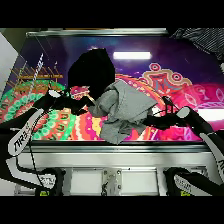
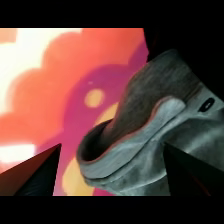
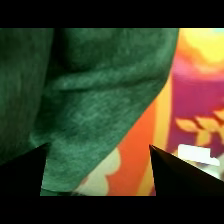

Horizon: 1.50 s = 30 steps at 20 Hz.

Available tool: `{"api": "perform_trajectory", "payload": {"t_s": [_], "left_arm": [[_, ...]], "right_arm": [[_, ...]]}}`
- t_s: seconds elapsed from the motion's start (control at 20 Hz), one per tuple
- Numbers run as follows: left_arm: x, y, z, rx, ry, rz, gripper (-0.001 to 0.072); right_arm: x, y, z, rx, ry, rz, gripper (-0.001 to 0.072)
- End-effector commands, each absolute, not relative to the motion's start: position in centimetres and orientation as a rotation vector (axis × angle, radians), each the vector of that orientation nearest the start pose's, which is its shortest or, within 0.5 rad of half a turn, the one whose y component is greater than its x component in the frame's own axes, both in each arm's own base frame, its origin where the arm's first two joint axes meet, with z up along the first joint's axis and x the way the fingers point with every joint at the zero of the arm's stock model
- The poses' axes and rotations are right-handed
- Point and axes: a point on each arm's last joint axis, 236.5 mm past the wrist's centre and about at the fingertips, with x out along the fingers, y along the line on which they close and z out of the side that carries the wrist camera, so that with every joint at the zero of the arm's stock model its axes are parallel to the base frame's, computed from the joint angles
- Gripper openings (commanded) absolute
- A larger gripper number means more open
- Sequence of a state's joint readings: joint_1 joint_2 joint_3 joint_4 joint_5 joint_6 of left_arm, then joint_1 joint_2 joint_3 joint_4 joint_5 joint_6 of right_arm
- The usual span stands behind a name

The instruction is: Fold the clothes and pants, and hang the long-sleeved shirts on hangers.

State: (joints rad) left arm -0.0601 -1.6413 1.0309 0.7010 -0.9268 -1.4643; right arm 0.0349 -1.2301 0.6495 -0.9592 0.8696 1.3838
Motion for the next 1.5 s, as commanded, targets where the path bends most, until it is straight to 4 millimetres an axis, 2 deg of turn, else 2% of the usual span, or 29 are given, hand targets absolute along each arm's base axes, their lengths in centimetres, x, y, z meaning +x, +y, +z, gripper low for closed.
{"api": "perform_trajectory", "payload": {"t_s": [0.0, 0.05, 0.1, 0.15, 0.2, 0.25, 0.3, 0.35, 0.4, 0.45, 0.5, 0.55, 0.6, 0.65, 0.7, 0.75, 0.8, 0.85, 0.9, 0.95, 1.0, 1.1, 1.15, 1.25, 1.3, 1.35, 1.45], "left_arm": [[39.9, -18.2, -10.8, -0.83, 1.413, -0.284, 0.0681], [39.9, -18.7, -10.8, -0.819, 1.409, -0.289, 0.0679], [39.9, -19.1, -10.8, -0.81, 1.405, -0.292, 0.0517], [39.8, -19.5, -10.8, -0.803, 1.403, -0.296, 0.0202], [39.9, -19.7, -10.6, -0.797, 1.401, -0.307, 0.0017], [40.4, -19.8, -9.5, -0.8, 1.397, -0.333, 0.0016], [41.4, -19.5, -7.4, -0.796, 1.373, -0.37, 0.0016], [43.1, -18.6, -3.8, -0.778, 1.294, -0.413, 0.0015], [45.0, -17.6, 0.8, -0.76, 1.189, -0.449, 0.0015], [46.7, -16.2, 6.8, -0.737, 1.055, -0.479, 0.0016], [47.5, -14.9, 12.8, -0.702, 0.923, -0.507, 0.0016], [47.5, -13.7, 19.3, -0.657, 0.785, -0.533, 0.0016], [46.5, -12.9, 25.3, -0.604, 0.658, -0.557, 0.0016], [45.0, -12.3, 30.3, -0.542, 0.548, -0.573, 0.0016], [43.3, -11.8, 34.0, -0.473, 0.463, -0.565, 0.0016], [41.7, -11.2, 36.4, -0.406, 0.404, -0.541, 0.0016], [40.3, -10.5, 38.1, -0.345, 0.359, -0.509, 0.0016], [39.1, -10.2, 38.9, -0.299, 0.339, -0.486, 0.0016], [38.3, -9.4, 38.7, -0.256, 0.343, -0.441, 0.0016], [37.9, -8.5, 37.7, -0.24, 0.366, -0.391, 0.0016], [37.7, -7.5, 35.9, -0.235, 0.405, -0.336, 0.0016], [37.8, -6.1, 30.5, -0.237, 0.521, -0.26, 0.0016], [37.8, -6.2, 27.3, -0.257, 0.593, -0.256, 0.0016], [37.6, -6.7, 19.8, -0.302, 0.764, -0.251, 0.0017], [37.4, -7.3, 15.9, -0.311, 0.854, -0.254, 0.0017], [37.3, -7.7, 12.6, -0.32, 0.929, -0.251, 0.0017], [37.4, -7.9, 7.2, -0.342, 1.041, -0.233, 0.0016]], "right_arm": [[29.9, 14.4, -10.9, 0.507, 1.389, 0.282, 0.0666], [29.8, 14.8, -11.1, 0.498, 1.393, 0.288, 0.0557], [29.8, 15.0, -11.2, 0.491, 1.39, 0.291, 0.0378], [30.0, 14.9, -11.1, 0.491, 1.384, 0.291, 0.0119], [30.4, 14.6, -10.7, 0.48, 1.379, 0.293, 0.0023], [31.1, 13.8, -9.7, 0.444, 1.368, 0.301, 0.0023], [32.1, 12.3, -7.8, 0.379, 1.35, 0.308, 0.0022], [33.3, 10.3, -5.4, 0.313, 1.322, 0.294, 0.0022], [34.6, 7.6, -2.0, 0.246, 1.274, 0.259, 0.0022], [36.1, 4.7, 2.6, 0.18, 1.196, 0.215, 0.0022], [37.3, 2.2, 7.5, 0.138, 1.098, 0.165, 0.0022], [38.1, -0.1, 13.0, 0.11, 0.981, 0.113, 0.0022], [38.6, -2.0, 19.6, 0.098, 0.826, 0.066, 0.0021], [38.4, -3.2, 25.2, 0.081, 0.689, 0.029, 0.0021], [37.8, -4.0, 30.2, 0.062, 0.567, 0.0, 0.0021], [37.1, -4.3, 34.0, 0.044, 0.468, -0.018, 0.0021], [36.4, -4.4, 36.9, 0.03, 0.39, -0.028, 0.0021], [35.9, -4.2, 39.1, 0.02, 0.327, -0.032, 0.0021], [35.7, -4.1, 40.1, 0.02, 0.296, -0.03, 0.0021], [36.0, -4.1, 40.1, 0.029, 0.293, -0.028, 0.0021], [36.7, -4.3, 39.4, 0.053, 0.309, -0.032, 0.0021], [39.1, -5.2, 36.9, 0.1, 0.375, -0.047, 0.0023], [40.6, -5.5, 35.1, 0.108, 0.417, -0.045, 0.0071], [43.6, -5.3, 30.7, 0.156, 0.523, -0.007, 0.0649], [44.7, -4.3, 28.3, 0.191, 0.581, 0.046, 0.0648], [45.4, -2.4, 26.3, 0.224, 0.629, 0.129, 0.057], [45.2, 2.9, 22.1, 0.274, 0.723, 0.302, 0.0557]]}}
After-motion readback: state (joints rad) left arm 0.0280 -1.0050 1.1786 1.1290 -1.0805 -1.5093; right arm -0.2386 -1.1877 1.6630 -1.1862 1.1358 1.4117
